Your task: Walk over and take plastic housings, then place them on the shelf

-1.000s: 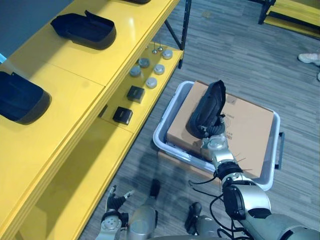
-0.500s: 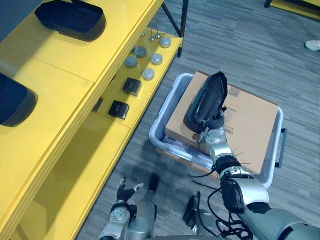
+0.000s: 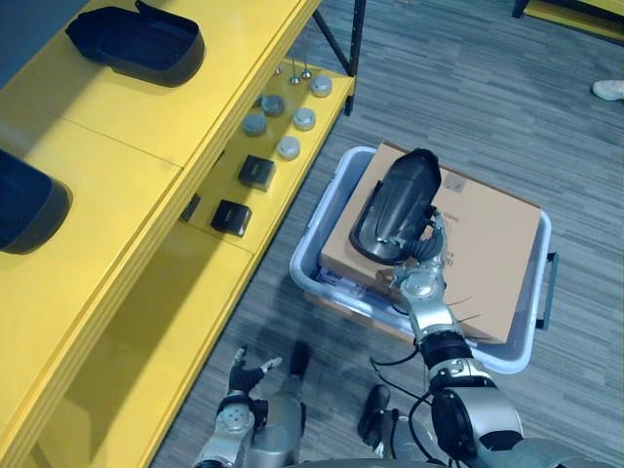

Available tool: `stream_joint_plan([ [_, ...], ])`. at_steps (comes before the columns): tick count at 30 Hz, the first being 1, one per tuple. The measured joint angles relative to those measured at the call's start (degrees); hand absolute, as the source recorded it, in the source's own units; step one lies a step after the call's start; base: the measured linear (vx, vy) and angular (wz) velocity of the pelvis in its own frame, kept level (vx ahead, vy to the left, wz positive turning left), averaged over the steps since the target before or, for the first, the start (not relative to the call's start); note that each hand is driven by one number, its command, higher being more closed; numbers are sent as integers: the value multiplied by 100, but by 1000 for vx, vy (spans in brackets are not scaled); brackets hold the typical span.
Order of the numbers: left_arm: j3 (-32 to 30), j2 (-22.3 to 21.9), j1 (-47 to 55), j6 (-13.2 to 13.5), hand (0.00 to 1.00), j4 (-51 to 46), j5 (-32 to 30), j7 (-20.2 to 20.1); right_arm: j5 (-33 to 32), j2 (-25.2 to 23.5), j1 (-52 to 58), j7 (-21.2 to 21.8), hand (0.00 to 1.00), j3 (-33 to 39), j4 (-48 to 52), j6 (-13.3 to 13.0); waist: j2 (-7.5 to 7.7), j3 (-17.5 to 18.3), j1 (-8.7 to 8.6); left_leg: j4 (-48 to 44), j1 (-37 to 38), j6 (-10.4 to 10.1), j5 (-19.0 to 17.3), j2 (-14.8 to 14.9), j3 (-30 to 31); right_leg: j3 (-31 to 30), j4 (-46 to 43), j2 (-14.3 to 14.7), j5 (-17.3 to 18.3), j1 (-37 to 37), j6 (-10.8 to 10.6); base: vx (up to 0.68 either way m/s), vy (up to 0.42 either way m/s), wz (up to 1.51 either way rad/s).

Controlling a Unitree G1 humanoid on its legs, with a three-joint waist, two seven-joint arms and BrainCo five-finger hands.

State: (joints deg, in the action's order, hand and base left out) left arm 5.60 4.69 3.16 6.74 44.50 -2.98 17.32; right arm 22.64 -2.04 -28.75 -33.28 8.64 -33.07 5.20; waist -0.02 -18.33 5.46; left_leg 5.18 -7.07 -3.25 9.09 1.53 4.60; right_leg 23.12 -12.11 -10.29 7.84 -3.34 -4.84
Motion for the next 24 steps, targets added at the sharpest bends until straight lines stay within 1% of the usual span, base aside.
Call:
stream_joint_plan([
  [5,2,4,27,0,0,-13,0,-3,1,-22,110,-111,0,-2,90,0,1,1,-2,0,0,0,0,4,-2,2,13,2,-1,0,-1,0,0,0],
  [9,2,9,27,0,0,-13,1,-75,-27,-21,118,-103,0,-2,89,10,2,1,-2,1,0,0,0,3,-2,0,13,4,-3,3,-5,0,0,0],
  [12,3,9,27,0,0,-13,4,-88,-179,-16,108,-20,0,41,22,37,2,2,0,2,-2,-1,1,2,0,2,16,6,-5,3,-6,0,0,0],
  [15,4,11,27,2,0,-14,5,-87,-301,6,-56,-21,0,261,-421,56,1,2,1,0,-21,-1,2,2,6,18,15,9,-4,-4,-6,0,-4,1],
  [17,30,15,26,11,0,-14,8,-87,-560,155,-443,0,0,515,-1200,133,1,2,9,-12,-106,1,3,9,30,24,-23,12,-3,-92,-3,0,0,0],
  [19,49,17,24,14,0,-15,9,-87,-678,254,-641,60,0,628,-1510,142,1,2,14,-14,-168,2,5,14,60,27,-61,13,0,-165,2,0,0,0],
  [20,48,26,23,16,0,-15,10,-87,-737,281,-782,87,100,721,-1597,143,1,2,15,-24,-201,3,6,16,66,28,-80,12,3,-203,6,0,0,0],
  [24,47,34,5,20,0,4,12,-90,-905,490,-1165,207,100,799,-2074,144,1,2,39,-33,-219,3,6,17,101,53,-130,8,35,-220,22,-1,-16,2],
])
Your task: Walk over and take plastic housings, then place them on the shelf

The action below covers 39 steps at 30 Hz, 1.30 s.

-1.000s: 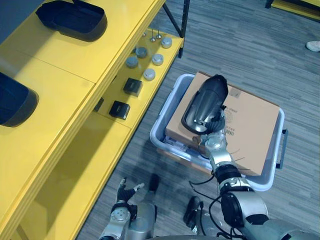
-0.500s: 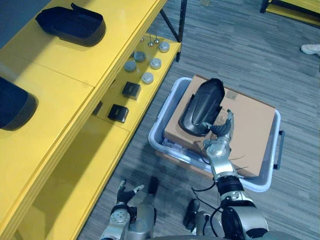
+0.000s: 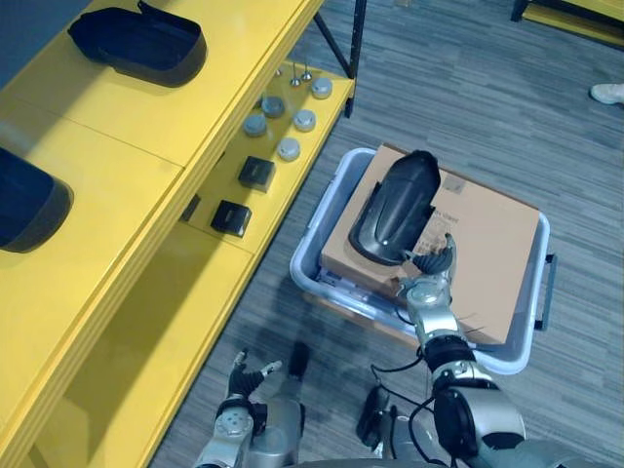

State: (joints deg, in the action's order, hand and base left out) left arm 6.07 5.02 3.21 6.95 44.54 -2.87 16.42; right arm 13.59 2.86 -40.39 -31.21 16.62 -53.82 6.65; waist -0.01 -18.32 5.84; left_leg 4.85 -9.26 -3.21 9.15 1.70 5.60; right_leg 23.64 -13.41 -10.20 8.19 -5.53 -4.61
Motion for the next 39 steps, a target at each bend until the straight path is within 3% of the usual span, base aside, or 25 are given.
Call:
stream_joint_plan([
  [7,-5,36,-135,-9,0,107,5,-16,-164,401,-137,304,100,141,-314,-100,12,-1,113,16,-111,-45,36,37,159,90,-336,-15,217,-201,71,-5,-58,8],
  [16,-51,38,-227,-12,0,204,116,-18,-420,295,-380,641,100,37,-566,-157,87,-45,131,14,-115,-61,44,94,167,125,-389,21,295,-212,122,13,-49,1],
  [26,-195,42,-236,-14,0,203,124,-20,-636,184,-439,637,100,-87,-457,-170,169,-90,140,15,-45,-61,44,121,73,20,-417,39,294,-212,124,-15,-13,-4],
  [31,-199,43,-236,-19,0,195,124,-17,-563,57,424,514,100,-557,1318,-177,209,-108,115,38,7,-61,43,126,29,-24,-431,35,295,-203,124,-9,-11,-3],
  [39,-213,40,-161,-25,0,99,115,-9,-226,-149,1492,307,100,-594,2650,-184,232,-94,4,45,173,-61,41,109,15,-34,-445,13,313,-55,97,-8,-5,0],
])
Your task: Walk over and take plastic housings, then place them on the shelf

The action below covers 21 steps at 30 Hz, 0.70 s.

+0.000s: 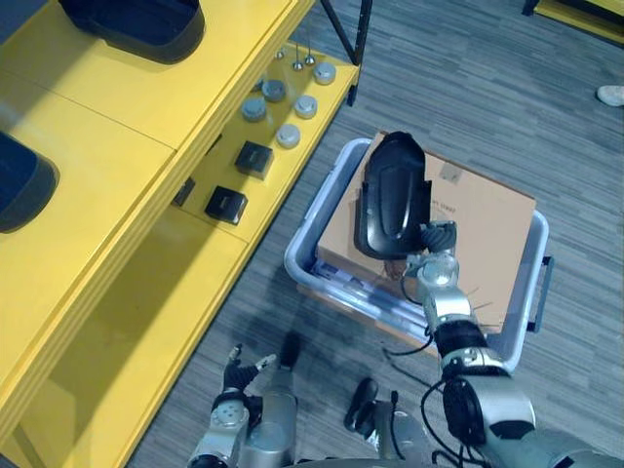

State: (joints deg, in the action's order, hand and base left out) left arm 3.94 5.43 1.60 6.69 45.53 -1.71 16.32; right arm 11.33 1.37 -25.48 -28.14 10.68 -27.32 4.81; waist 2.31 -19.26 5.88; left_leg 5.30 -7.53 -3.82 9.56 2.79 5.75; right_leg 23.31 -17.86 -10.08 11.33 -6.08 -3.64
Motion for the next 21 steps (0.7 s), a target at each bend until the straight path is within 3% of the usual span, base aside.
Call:
stream_joint_plan([
  [6,6,15,297,8,0,-752,3,41,45,-13,648,-113,100,-17,846,-122,131,80,-87,1,28,-2,-2,2,7,-11,-46,-5,44,2,-4,-23,-28,0],
  [9,66,14,521,24,0,-1657,3,142,52,-52,982,-203,100,-12,1266,-223,187,140,-161,0,35,-2,-2,-11,30,24,-26,-14,44,40,-5,5,-15,4],
  [16,117,-91,772,272,0,-3813,11,386,52,-114,1676,-321,100,-95,2376,-383,150,509,-221,-1,111,1,-4,-89,45,48,16,-64,47,132,-16,8,-4,2],
  [21,393,-91,864,480,0,-4942,111,538,77,-114,1961,-300,100,-517,3111,-581,86,755,-375,-1,239,73,-71,-95,7,18,233,-8,-26,290,-60,0,-4,-4],
])
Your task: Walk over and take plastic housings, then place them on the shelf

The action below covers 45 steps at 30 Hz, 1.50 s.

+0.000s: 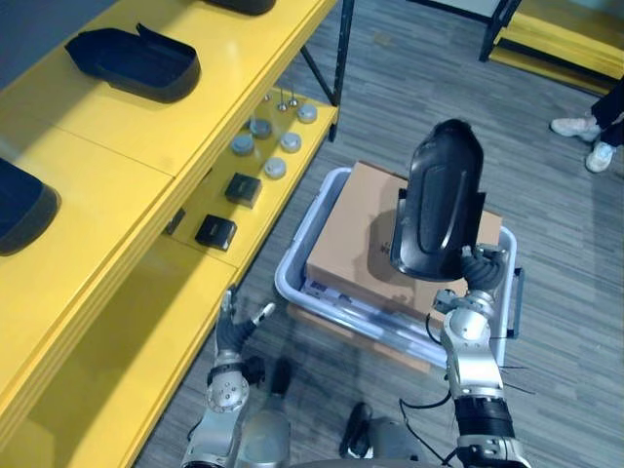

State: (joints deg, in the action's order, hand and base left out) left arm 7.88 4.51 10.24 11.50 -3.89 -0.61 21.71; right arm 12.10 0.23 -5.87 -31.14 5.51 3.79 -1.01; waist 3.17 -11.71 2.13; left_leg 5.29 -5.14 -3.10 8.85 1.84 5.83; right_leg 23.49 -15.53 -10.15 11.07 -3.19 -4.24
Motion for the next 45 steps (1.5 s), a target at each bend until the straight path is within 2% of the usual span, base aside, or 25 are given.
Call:
stream_joint_plan([
  [7,569,17,-331,127,0,-685,-5,215,31,27,71,109,100,-544,489,-139,-83,233,-132,-12,208,70,-90,5,-280,-220,307,89,-215,193,-37,10,-3,-20],
  [11,840,24,-698,130,0,-684,-32,229,30,44,71,144,100,-800,779,-216,-98,305,-159,-26,280,99,-153,18,-496,-449,490,137,-359,212,-49,2,17,-33],
  [13,1018,25,-870,126,0,-674,-136,244,28,96,65,160,100,-962,919,-313,-107,387,-245,-25,307,130,-178,11,-637,-579,594,143,-459,210,-64,15,32,-30],
  [20,1277,23,-1337,33,0,-241,-241,292,-33,143,26,332,100,-1504,1125,-323,-123,585,-445,-14,448,179,-235,5,-945,-884,896,175,-691,306,-104,0,24,-25],
  [25,1492,23,-1542,-2,0,-202,-247,355,-265,264,-58,504,100,-1954,1156,-538,-134,636,-472,2,516,182,-271,13,-1116,-1066,996,195,-785,299,-102,-24,20,-19],
  [35,1644,106,-1661,-5,0,-200,-286,467,-602,409,-109,740,100,-2247,1321,-544,-156,882,-510,6,512,191,-276,-6,-1225,-1138,1199,198,-938,343,-126,0,6,-3],
  [40,1675,321,-1662,-51,0,-200,-287,468,-766,700,-108,763,100,-2475,1320,-545,-155,925,-606,7,515,192,-276,-3,-1248,-1166,1331,212,-1007,379,-118,-16,6,-3],
  [45,1671,369,-1675,-127,0,-201,-288,476,-934,966,-92,768,100,-2595,1315,-554,-151,947,-624,8,520,192,-276,-10,-1294,-1213,1366,208,-1040,378,-118,-19,12,-4],
])
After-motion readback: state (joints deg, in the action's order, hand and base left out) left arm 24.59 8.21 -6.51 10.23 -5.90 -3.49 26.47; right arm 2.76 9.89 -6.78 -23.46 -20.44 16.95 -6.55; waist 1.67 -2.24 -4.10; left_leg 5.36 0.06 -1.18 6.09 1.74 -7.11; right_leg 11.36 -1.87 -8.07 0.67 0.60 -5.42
